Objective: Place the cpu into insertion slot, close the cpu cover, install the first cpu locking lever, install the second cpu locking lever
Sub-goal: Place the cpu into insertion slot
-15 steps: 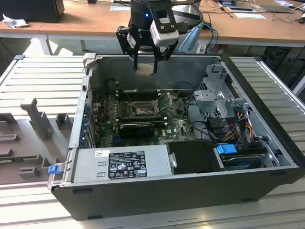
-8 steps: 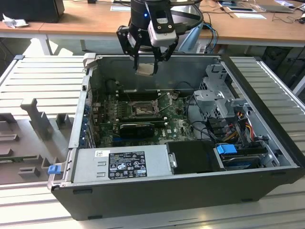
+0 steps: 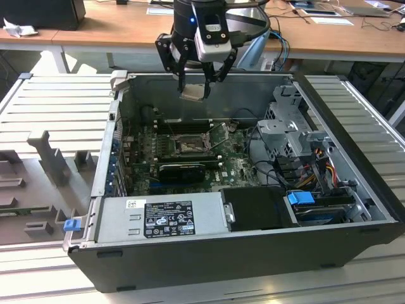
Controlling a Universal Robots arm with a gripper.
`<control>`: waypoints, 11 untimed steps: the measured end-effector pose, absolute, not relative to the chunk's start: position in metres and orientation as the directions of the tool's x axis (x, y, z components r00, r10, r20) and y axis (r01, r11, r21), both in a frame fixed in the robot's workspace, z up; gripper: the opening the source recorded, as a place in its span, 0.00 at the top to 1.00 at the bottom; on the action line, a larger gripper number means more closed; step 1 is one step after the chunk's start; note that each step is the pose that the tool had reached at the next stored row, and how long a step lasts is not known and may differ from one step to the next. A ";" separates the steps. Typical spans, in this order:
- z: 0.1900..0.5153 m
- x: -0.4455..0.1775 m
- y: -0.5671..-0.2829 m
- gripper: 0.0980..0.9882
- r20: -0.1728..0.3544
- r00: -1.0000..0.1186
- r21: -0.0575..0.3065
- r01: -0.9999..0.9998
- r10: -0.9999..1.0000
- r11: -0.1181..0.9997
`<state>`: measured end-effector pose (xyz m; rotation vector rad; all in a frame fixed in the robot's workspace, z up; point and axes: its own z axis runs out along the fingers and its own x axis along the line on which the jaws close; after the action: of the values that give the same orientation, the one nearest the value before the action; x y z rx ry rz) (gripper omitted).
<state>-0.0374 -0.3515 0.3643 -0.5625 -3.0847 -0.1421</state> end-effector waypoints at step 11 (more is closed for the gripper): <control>0.364 -0.037 -0.351 0.52 0.019 -0.920 0.088 0.391 0.391 0.916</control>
<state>-0.0374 -0.3515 0.3643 -0.6271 -3.0741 -0.1423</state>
